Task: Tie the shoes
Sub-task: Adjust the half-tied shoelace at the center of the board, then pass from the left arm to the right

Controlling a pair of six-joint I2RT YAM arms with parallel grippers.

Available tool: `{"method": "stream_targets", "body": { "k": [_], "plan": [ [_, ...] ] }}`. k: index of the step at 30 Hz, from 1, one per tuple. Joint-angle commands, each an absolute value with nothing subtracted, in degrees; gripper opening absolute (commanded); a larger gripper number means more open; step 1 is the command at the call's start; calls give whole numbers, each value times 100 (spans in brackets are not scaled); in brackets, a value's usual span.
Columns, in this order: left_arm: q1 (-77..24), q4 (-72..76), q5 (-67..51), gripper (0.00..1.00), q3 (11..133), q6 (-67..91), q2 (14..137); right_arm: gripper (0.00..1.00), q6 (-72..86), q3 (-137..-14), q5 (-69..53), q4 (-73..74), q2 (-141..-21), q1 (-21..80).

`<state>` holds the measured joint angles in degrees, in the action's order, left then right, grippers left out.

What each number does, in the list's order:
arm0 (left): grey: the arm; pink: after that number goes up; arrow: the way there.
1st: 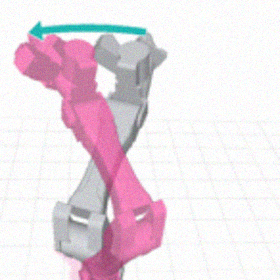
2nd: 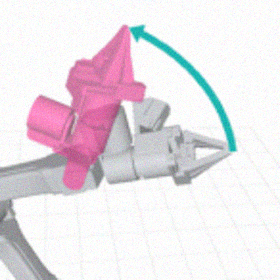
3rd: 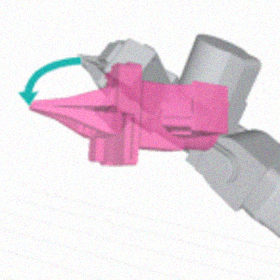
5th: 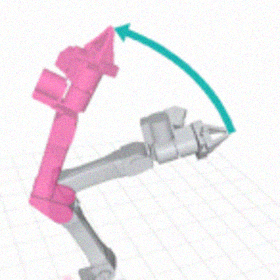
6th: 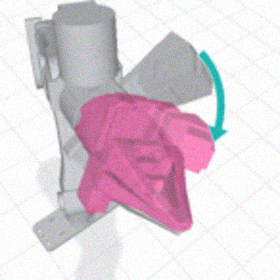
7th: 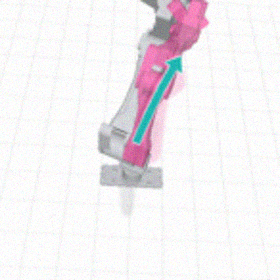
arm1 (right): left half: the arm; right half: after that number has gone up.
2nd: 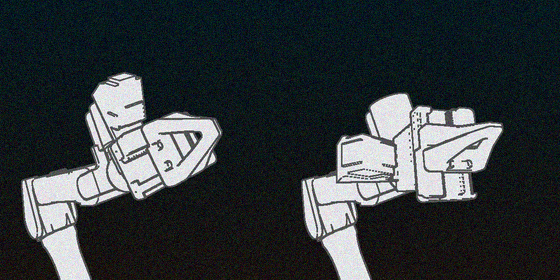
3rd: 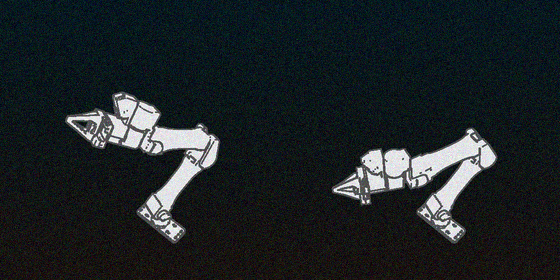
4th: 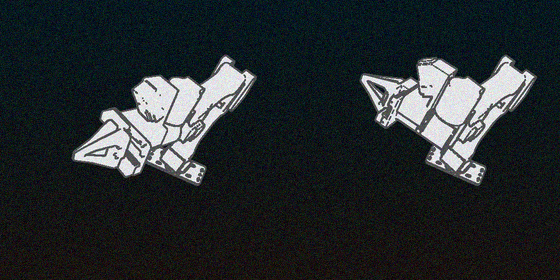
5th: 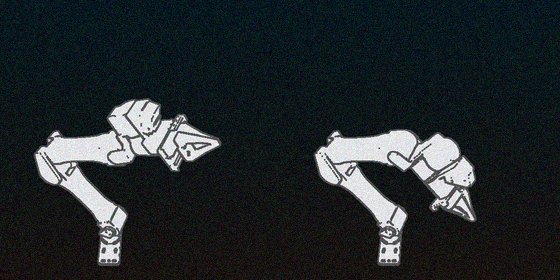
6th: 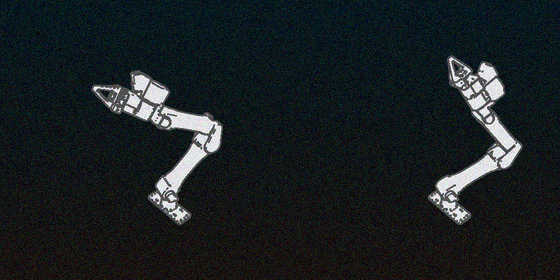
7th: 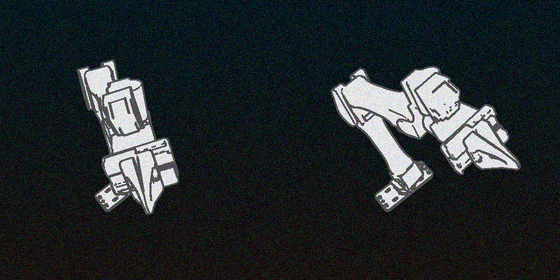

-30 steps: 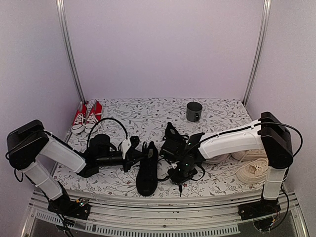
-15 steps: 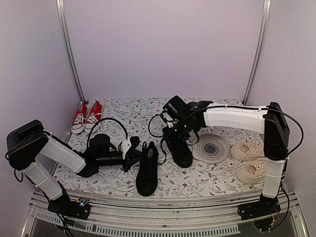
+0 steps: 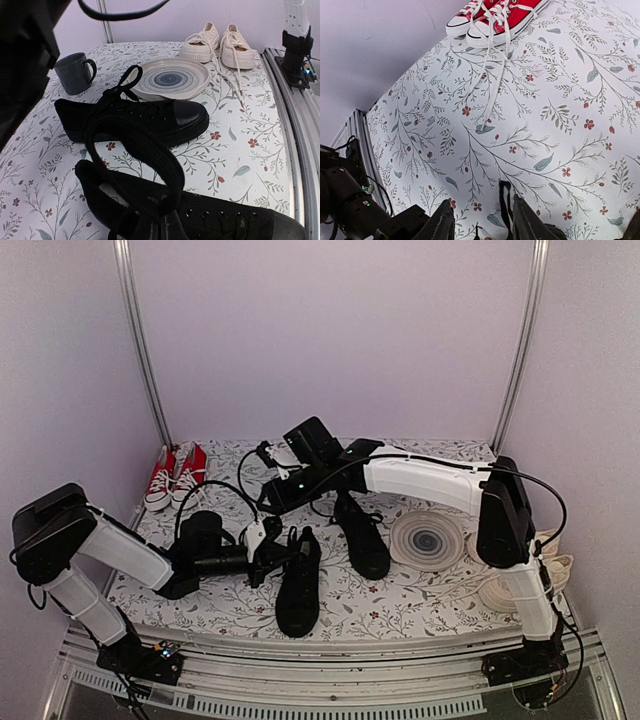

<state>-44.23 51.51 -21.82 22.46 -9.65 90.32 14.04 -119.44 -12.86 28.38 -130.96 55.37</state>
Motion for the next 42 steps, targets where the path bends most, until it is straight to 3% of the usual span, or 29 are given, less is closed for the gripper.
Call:
{"method": "stream_targets", "body": {
  "k": [1, 9, 15, 29, 32, 38, 42],
  "plan": [
    [-4432, 5191, -2202, 0, 2206, -978, 8974, 49, 1042, -11047, -1999, 2172, -12299, 5385],
    [-4412, 5238, -2351, 0, 2167, -975, 8974, 63, -1088, -7273, -3790, -950, -10219, 5224],
    [-4408, 5190, -2391, 0, 2198, -1039, 8952, 66, -3080, -7799, -4830, -229, -10797, 5132],
    [-4382, 5177, -2620, 0, 2194, -1134, 8925, 57, -3909, -8341, -5105, 537, -11487, 4914],
    [-4379, 5168, -2628, 0, 2192, -1149, 8923, 48, -3857, -8416, -5112, 502, -11569, 4916],
    [-4377, 5138, -2645, 0, 2197, -1144, 8921, 4, -3821, -8394, -5218, 454, -11549, 4915],
    [-4383, 5060, -2634, 0, 2202, -1140, 8881, 1, -3918, -8248, -5435, 486, -11380, 4907]
  ]
}}
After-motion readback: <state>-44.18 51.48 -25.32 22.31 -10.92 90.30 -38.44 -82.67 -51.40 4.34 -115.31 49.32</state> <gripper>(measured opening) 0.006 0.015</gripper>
